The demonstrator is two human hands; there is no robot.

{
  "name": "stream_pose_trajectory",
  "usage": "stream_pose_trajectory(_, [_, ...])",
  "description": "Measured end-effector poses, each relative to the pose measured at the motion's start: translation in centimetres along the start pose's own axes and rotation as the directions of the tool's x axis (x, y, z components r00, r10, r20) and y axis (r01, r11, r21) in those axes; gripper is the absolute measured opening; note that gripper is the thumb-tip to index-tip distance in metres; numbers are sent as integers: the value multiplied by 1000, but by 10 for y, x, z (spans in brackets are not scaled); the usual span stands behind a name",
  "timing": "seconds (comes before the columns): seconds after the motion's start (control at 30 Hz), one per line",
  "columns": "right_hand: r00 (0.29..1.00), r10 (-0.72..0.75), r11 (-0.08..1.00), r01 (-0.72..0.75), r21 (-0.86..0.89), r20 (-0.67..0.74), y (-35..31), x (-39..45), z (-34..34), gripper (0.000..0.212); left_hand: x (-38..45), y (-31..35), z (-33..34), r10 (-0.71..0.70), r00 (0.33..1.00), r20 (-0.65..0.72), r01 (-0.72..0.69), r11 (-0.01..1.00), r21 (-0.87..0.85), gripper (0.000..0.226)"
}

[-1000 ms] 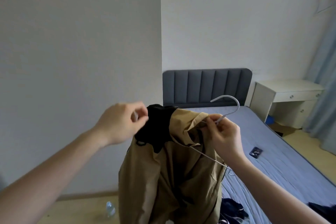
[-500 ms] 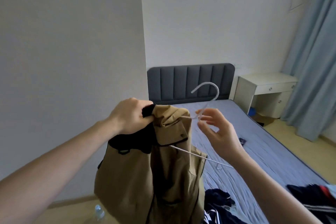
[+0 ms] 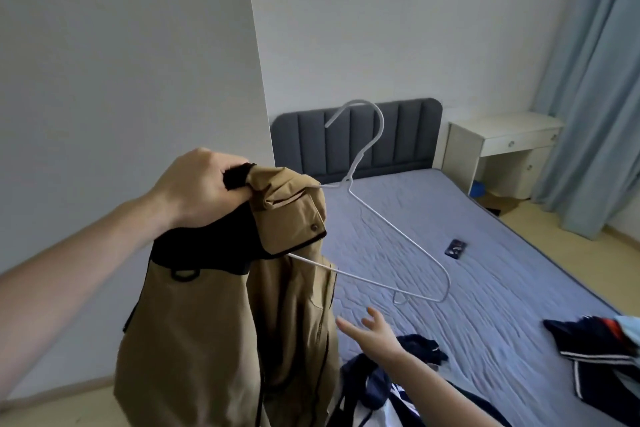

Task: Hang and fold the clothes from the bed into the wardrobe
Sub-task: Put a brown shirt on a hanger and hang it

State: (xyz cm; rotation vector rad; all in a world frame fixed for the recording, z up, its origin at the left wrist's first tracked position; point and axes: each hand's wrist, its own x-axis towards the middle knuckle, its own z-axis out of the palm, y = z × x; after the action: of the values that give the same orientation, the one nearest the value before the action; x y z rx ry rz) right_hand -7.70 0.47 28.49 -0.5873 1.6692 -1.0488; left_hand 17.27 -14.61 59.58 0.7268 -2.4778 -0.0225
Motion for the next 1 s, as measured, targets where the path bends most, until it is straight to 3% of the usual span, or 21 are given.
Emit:
stream_pose_trajectory(0.1, [997,-1,1000,2,-9,83,-18,15,13,134,-8,-1,-16,2,1000,14,-2,1000,-11,11])
stream_pose_trajectory(0.17, [987,-17,999,25,-45,157,-30,25,20,125,-15,-6,-26,-18,1000,11,18,1000,6,12])
stream_pose_trajectory(0.23, [971,-83,991,105,-85,225,-42,30,24,93,-22,-11,-36,-45,999,17,45,999,18,15])
stream_pose_trajectory(0.3, [948,-218,971,234,-41,232,-56,29,21,38,-29,-17,-46,-82,996,32,82,997,16,18])
stream_pose_trajectory(0.33, [939,-279,958,285,-2,200,-64,28,14,20,-33,-21,-51,-101,994,44,101,995,16,21])
stream_pose_trajectory(0.4, [937,-340,940,336,61,81,-88,27,-9,17,-42,-33,-61,-139,987,81,135,990,50,26])
stream_pose_trajectory(0.53, [892,-440,894,446,42,-100,-146,16,-63,13,-59,-58,-61,-199,957,212,134,949,284,25])
stream_pose_trajectory(0.7, [714,-689,724,687,-63,-127,-228,-35,-77,12,-68,-89,-39,-378,904,201,245,841,483,23])
stream_pose_trajectory(0.8, [551,-835,550,833,-58,-4,-263,-87,-59,16,-71,-106,-26,-504,854,126,408,801,439,30])
stream_pose_trajectory(0.87, [453,-872,457,889,-23,184,-267,-125,-41,11,-75,-112,-18,-566,821,80,524,801,288,29])
stream_pose_trajectory(0.93, [412,-808,436,899,-43,421,-256,-153,-14,11,-76,-113,-12,-609,791,51,599,789,138,31])
stream_pose_trajectory(1.0, [397,-682,334,916,-222,614,-233,-163,16,4,-74,-110,-7,-624,780,42,623,782,28,34])
